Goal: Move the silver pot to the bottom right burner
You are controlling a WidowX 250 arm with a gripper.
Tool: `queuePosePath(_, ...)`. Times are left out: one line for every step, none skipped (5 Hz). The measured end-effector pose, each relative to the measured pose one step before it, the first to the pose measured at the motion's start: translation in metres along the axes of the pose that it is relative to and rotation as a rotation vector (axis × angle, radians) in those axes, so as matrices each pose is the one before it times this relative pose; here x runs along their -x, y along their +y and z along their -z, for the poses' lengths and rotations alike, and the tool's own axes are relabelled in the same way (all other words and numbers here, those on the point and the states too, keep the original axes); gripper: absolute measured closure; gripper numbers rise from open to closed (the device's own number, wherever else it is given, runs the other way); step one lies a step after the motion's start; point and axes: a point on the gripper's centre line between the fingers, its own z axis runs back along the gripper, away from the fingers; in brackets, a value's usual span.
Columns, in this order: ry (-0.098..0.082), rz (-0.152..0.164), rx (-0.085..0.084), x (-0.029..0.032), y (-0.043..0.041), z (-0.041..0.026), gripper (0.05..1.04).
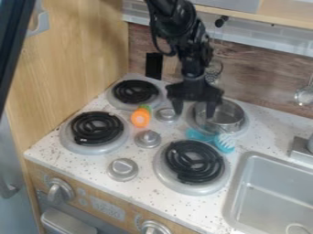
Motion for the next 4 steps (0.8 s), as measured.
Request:
queuePosePath(-0.0402, -0.0267, -0.0037, -0.01516, -0.00131, -0.00097, 0.084)
queuePosePath(0.0247, -0.0258, -0.0253, 0.00028, 0.00237, 0.01758, 0.084)
queuePosePath(0.0152, -0.0107, -0.0272, -0.00345, 0.00170, 0.01335, 0.084)
queuePosePath(0.0631, 0.0178, -0.0531, 0.01002, 0.00417, 0.01923, 0.126)
